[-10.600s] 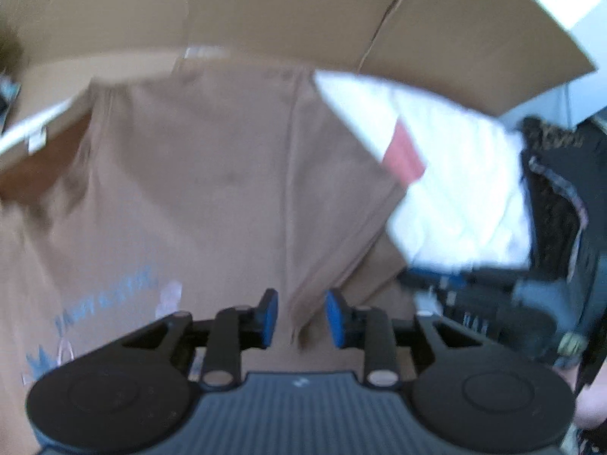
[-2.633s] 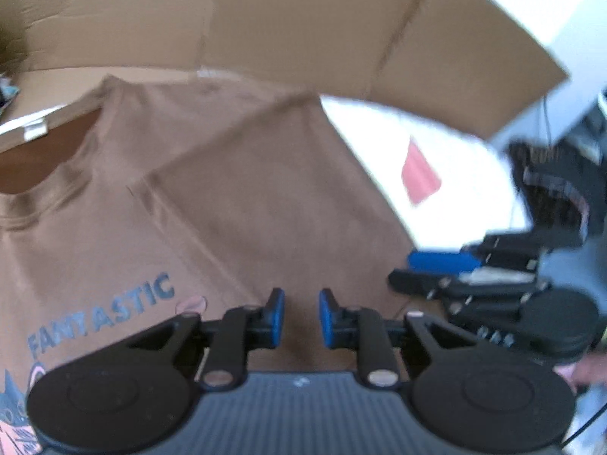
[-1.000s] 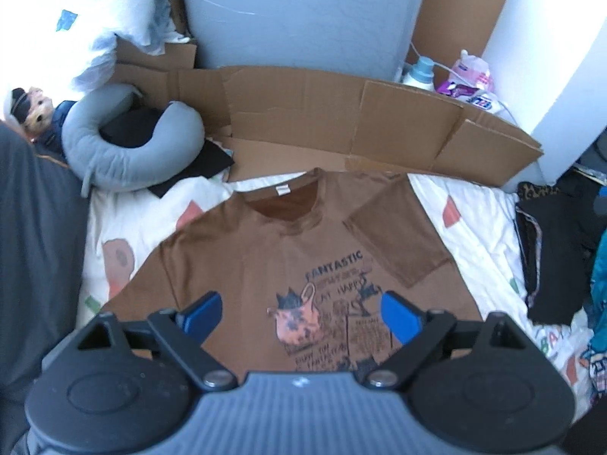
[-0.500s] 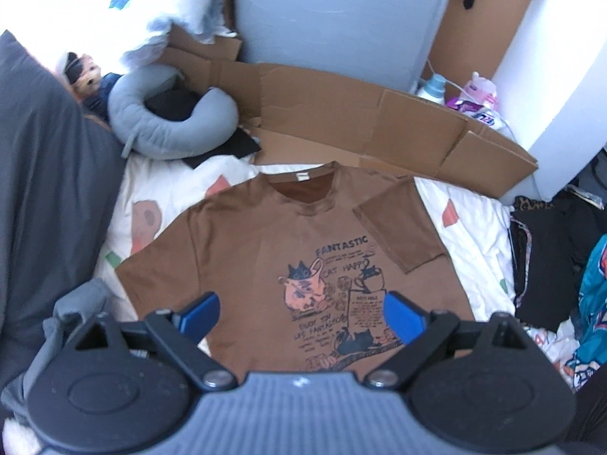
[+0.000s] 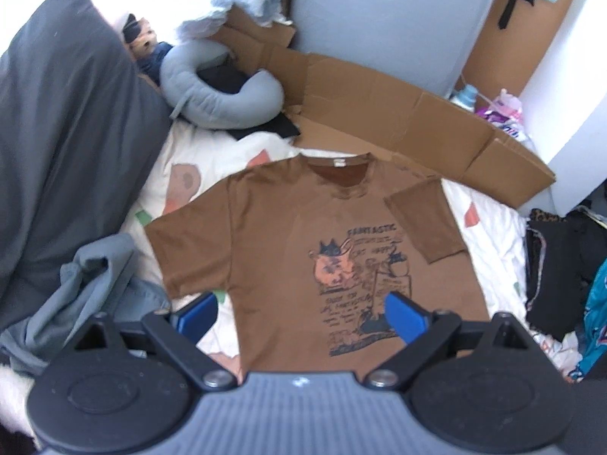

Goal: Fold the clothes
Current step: 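Raise both open tools above the T-shirt and pull back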

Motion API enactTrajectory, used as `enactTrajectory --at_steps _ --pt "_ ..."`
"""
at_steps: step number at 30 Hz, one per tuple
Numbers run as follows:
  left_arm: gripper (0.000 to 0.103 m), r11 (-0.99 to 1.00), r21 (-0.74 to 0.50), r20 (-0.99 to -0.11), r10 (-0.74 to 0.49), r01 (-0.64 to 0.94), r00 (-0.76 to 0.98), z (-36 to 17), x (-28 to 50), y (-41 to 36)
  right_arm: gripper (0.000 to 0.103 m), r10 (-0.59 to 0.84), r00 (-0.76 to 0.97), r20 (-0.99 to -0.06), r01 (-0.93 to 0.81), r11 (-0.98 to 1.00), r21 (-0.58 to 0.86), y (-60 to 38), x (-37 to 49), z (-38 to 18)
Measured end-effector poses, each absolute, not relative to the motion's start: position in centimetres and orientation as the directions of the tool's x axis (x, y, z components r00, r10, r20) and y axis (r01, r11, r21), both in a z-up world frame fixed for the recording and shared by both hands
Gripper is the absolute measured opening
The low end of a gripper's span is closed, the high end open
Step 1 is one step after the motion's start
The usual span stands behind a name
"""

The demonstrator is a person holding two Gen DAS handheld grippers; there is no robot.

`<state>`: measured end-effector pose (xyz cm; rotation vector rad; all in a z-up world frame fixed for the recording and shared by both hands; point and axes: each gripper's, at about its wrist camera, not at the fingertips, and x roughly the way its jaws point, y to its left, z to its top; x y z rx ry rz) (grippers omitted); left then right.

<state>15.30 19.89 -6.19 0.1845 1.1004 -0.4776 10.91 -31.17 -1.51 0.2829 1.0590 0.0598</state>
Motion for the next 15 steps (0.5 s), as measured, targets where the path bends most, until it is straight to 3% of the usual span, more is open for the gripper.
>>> enactTrajectory --at_steps 15 --pt "0.096 0.953 -0.075 -0.876 -0.204 0.295 0.437 -11.2 16.7 25.8 0.097 0.210 0.476 -0.854 0.078 0.957 0.279 -27.0 13.8 -7.0"
